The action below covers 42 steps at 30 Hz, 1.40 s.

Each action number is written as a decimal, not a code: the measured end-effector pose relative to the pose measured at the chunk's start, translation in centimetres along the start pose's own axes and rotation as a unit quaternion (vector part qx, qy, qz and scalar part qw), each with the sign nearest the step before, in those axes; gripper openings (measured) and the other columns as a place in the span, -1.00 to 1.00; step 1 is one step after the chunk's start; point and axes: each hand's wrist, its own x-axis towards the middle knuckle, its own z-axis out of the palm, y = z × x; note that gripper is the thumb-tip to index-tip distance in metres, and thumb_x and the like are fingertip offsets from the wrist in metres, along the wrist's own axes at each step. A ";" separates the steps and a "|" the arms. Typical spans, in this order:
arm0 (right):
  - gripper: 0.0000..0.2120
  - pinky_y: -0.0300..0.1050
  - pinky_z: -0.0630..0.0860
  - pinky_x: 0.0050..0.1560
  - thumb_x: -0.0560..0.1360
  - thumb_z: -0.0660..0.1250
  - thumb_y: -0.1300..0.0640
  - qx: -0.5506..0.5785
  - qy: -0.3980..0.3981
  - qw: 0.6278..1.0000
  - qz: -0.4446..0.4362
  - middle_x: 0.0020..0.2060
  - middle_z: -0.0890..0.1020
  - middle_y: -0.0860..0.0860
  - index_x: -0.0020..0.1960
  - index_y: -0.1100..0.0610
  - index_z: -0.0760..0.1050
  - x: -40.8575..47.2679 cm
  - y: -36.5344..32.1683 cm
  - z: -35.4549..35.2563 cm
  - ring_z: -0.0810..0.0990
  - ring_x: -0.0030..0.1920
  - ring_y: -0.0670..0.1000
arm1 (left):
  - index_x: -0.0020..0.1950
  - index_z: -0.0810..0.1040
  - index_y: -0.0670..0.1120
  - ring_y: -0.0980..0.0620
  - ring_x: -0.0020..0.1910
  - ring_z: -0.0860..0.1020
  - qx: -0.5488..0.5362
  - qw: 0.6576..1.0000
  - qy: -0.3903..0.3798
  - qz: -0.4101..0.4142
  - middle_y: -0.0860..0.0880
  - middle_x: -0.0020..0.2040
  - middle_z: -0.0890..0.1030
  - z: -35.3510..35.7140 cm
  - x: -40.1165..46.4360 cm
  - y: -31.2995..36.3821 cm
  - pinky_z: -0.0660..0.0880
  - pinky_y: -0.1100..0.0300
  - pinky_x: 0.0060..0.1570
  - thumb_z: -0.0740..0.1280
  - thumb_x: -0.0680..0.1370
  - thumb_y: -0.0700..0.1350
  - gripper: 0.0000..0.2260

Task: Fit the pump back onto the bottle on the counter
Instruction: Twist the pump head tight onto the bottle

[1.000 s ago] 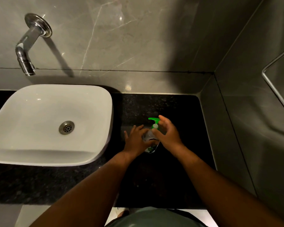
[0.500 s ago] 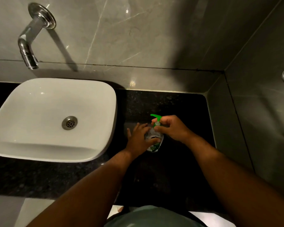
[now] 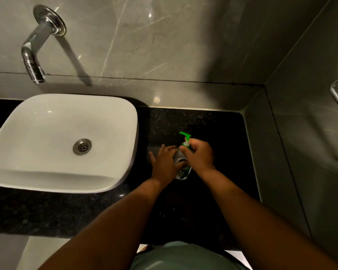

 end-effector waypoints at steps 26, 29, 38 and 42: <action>-0.58 -0.05 0.57 0.16 0.32 0.47 -0.14 -0.031 -0.058 0.996 -0.064 -0.03 0.68 -0.13 0.15 -0.09 0.55 -1.3 -1.6 -4.2 0.62 0.02 -0.24 | 0.26 0.52 -0.02 -0.08 0.52 0.12 -0.104 0.994 0.032 0.026 -0.01 0.44 0.40 -0.4 -1.1 -0.4 -0.07 -0.21 0.44 0.50 0.37 0.10 -0.49; -0.65 -0.03 0.57 0.12 0.35 0.41 -0.19 -0.132 -0.088 0.980 -0.118 -0.05 0.69 -0.13 0.07 -0.06 0.60 -0.8 -2.9 -5.7 0.61 -0.01 -0.19 | 0.30 0.47 0.04 -0.09 0.52 0.13 -0.105 0.994 0.012 0.027 0.01 0.42 0.41 -0.2 -1.4 -0.5 -0.09 -0.25 0.43 0.47 0.37 0.17 -0.45; -0.68 0.00 0.55 -0.05 0.32 0.42 -0.22 -0.238 -0.118 0.944 -0.197 -0.19 0.65 -0.09 -0.08 -0.01 0.62 -1.3 -4.7 -6.3 0.58 -0.14 -0.08 | 0.17 0.45 0.11 -0.11 0.42 0.32 -0.087 0.990 0.049 0.102 0.04 0.20 0.55 -0.8 -1.5 0.1 0.07 -0.24 0.43 0.41 0.26 0.35 -0.42; -0.72 0.02 0.55 -0.05 0.34 0.42 -0.17 -0.254 -0.129 0.939 -0.192 -0.18 0.64 -0.06 -0.07 -0.01 0.61 -1.2 -5.2 -6.7 0.58 -0.14 -0.05 | 0.00 0.56 0.01 -0.05 0.28 0.47 -0.124 0.981 0.064 0.138 0.02 0.06 0.61 -1.5 -0.9 1.2 0.14 -0.26 0.42 0.42 0.27 0.29 -0.53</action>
